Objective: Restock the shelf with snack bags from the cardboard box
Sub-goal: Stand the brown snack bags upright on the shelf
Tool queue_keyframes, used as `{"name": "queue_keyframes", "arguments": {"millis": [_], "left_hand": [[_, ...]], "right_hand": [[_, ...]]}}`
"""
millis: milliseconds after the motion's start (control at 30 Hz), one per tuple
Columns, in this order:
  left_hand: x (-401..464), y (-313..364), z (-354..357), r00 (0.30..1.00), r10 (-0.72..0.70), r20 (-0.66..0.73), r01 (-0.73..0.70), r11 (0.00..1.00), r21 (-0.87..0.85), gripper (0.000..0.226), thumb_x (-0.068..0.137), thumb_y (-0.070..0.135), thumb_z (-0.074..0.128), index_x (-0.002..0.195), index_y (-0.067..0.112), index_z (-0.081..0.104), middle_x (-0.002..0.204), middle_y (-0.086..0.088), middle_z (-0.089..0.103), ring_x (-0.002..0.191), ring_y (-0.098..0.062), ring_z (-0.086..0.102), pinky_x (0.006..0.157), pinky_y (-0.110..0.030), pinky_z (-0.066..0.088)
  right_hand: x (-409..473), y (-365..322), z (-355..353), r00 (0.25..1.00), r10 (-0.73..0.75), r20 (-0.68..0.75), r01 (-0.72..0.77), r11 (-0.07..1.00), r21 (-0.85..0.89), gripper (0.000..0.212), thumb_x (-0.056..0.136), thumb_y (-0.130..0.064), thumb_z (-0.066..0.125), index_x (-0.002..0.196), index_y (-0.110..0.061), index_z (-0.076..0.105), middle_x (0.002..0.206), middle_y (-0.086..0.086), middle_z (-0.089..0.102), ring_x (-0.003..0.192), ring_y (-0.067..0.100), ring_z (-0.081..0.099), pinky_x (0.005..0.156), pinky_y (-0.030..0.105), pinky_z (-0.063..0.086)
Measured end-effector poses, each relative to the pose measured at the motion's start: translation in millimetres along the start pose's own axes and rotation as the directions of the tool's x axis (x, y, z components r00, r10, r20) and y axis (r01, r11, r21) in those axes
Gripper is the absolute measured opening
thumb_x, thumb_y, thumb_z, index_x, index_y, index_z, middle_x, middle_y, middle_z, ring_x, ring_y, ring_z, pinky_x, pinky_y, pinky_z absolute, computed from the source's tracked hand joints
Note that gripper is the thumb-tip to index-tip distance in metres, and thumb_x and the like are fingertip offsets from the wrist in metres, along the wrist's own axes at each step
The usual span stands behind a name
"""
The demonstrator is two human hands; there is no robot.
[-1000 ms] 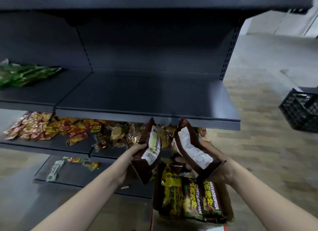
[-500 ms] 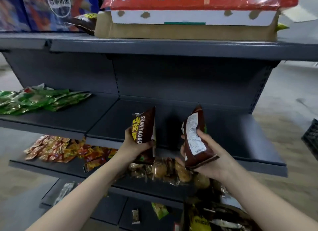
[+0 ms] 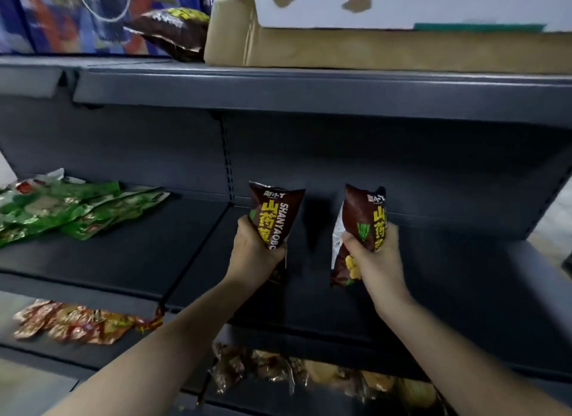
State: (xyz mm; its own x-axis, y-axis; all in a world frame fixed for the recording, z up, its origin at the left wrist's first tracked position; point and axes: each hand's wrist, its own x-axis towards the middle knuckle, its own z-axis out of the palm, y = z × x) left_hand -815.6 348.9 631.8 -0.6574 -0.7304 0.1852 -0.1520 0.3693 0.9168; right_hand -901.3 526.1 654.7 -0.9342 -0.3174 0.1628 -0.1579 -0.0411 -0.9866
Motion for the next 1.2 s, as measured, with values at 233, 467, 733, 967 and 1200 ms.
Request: {"name": "queue_keyframes", "arguments": {"millis": [233, 467, 733, 967, 1200], "left_hand": [[76, -30, 14, 0.996, 0.079, -0.050, -0.075, 0.995, 0.069, 0.064, 0.066, 0.021, 0.080, 0.104, 0.022, 0.028, 0.114, -0.003, 0.046, 0.110, -0.021, 0.048, 0.096, -0.044, 0.045], [126, -37, 32, 0.984, 0.154, -0.089, -0.142, 0.982, 0.128, 0.075, 0.070, 0.020, 0.078, 0.125, 0.005, 0.030, 0.123, -0.010, 0.042, 0.118, -0.025, 0.039, 0.103, -0.044, 0.038], [152, -40, 53, 0.968, 0.189, -0.164, -0.156, 0.968, 0.196, 0.083, 0.076, 0.021, 0.075, 0.135, -0.004, 0.022, 0.130, -0.018, 0.034, 0.123, -0.030, 0.030, 0.107, -0.038, 0.026], [156, -39, 57, 0.985, 0.092, -0.143, -0.051, 0.962, 0.268, 0.095, 0.072, 0.037, 0.077, 0.137, -0.001, 0.018, 0.132, -0.019, 0.034, 0.124, -0.033, 0.034, 0.109, -0.039, 0.027], [149, -35, 48, 0.995, -0.032, 0.089, 0.014, 0.981, 0.192, 0.118, 0.068, 0.037, 0.080, 0.146, 0.007, -0.003, 0.144, -0.013, 0.017, 0.137, -0.028, 0.015, 0.114, -0.040, 0.018]], "right_hand": [[55, 39, 49, 0.996, -0.049, -0.070, 0.041, 0.993, -0.112, 0.050, 0.078, -0.021, 0.075, 0.111, -0.023, 0.037, 0.091, -0.004, 0.056, 0.081, 0.018, 0.061, 0.069, 0.035, 0.054], [91, 62, 75, 0.990, -0.053, -0.127, 0.039, 0.993, -0.110, 0.043, 0.077, -0.028, 0.075, 0.103, -0.025, 0.041, 0.096, 0.000, 0.060, 0.085, 0.015, 0.063, 0.072, 0.032, 0.054], [97, 71, 75, 0.993, -0.011, -0.115, 0.000, 0.996, -0.091, 0.027, 0.079, -0.029, 0.071, 0.090, -0.029, 0.047, 0.088, 0.001, 0.062, 0.081, 0.020, 0.065, 0.071, 0.036, 0.056], [95, 70, 76, 0.993, -0.006, -0.114, -0.006, 0.995, -0.102, 0.026, 0.080, -0.031, 0.071, 0.092, -0.031, 0.048, 0.092, -0.002, 0.062, 0.085, 0.016, 0.064, 0.074, 0.034, 0.055], [92, 66, 76, 0.996, -0.006, -0.093, -0.004, 0.994, -0.107, 0.027, 0.082, -0.029, 0.070, 0.097, -0.027, 0.047, 0.088, -0.007, 0.061, 0.081, 0.007, 0.062, 0.063, 0.020, 0.046]]}}
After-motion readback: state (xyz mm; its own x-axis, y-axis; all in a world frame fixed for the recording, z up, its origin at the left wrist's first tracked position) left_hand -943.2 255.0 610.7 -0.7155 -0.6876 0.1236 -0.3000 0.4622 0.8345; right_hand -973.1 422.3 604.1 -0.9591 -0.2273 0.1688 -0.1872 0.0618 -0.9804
